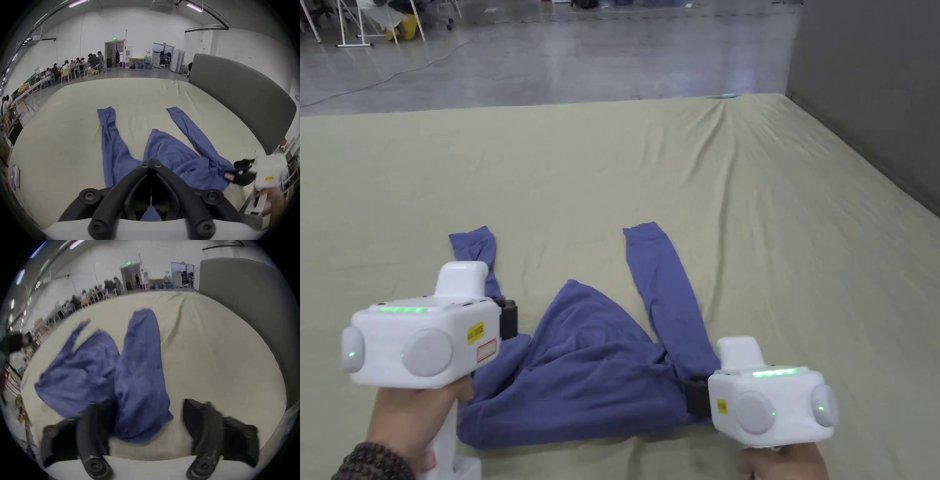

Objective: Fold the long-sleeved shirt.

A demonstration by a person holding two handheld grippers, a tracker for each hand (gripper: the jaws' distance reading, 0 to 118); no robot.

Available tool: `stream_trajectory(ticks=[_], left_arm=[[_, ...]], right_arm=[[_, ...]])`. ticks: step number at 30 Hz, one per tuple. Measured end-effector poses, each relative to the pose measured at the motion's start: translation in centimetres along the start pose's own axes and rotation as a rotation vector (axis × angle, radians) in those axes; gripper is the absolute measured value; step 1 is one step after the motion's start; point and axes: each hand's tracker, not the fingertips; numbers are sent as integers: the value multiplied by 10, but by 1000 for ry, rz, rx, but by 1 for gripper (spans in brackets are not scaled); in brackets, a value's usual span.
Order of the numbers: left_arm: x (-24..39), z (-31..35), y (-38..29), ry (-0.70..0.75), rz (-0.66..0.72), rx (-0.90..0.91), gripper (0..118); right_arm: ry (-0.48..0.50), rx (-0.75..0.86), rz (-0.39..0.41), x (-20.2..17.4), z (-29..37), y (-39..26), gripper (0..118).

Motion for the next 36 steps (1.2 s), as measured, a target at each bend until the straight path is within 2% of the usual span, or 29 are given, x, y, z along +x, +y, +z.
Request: stream_trajectory(ticks=[1,2,3,4,5,6,7,8,11,14,15,16,19,20,22,23,24,26,27,28,32,36], left_arm=[[3,-13,5,-9,-6,-9,0],[6,-29,11,-21,-18,-23,0],[7,-47,17,-18,-34,-42,0],[9,-61,21,4,-52,-67,24],[11,-78,27,11,-57,-77,72],[12,-96,32,19,-57,-99,118],[13,-114,35,20,-57,-135,116],[15,-130,36,-47,-41,-48,116],[17,-176,39,5,-44,-240,116],[21,-211,29,79,-63,-314,116],[20,-220,26,107,-70,-329,114],[21,-223,22,117,-76,-323,107],[29,-208,22,46,-83,-237,39],[33,-201,25,-33,-103,-230,0],[38,-184,30,29,-168,-211,0],[35,-175,39,20,-155,-204,0],[30,-164,43,-29,-76,-248,0],[8,-133,67,-36,30,-181,0],[-4,-118,78,-30,57,-157,0],[-18,-97,93,4,34,-38,0],[-45,-1,123,-6,33,116,0],[-57,78,152,-63,86,288,0]], right_arm=[[13,-21,1,-2,-8,-2,48],[47,34,-56,-2,-9,-4,44],[15,60,-59,-5,0,-3,14],[39,73,-33,-7,5,-3,5],[78,95,-25,-11,10,-3,5],[40,89,-3,-15,13,-4,5],[39,85,41,-17,12,-5,5],[42,72,61,-17,9,-6,5],[46,75,28,-14,6,-8,5],[77,55,-12,-6,7,-4,5],[81,50,-16,-5,6,-4,5],[85,50,-19,-4,5,-4,5],[83,49,-15,-5,4,-5,5],[83,48,-15,-5,4,-4,5],[92,43,-15,-4,7,-1,5],[108,55,-53,1,15,2,5],[145,97,-96,7,24,7,5],[184,192,-150,21,49,23,5],[204,224,-166,27,60,33,5],[210,264,-178,33,73,45,5],[249,394,-163,48,120,99,5],[263,500,-78,42,154,161,5]])
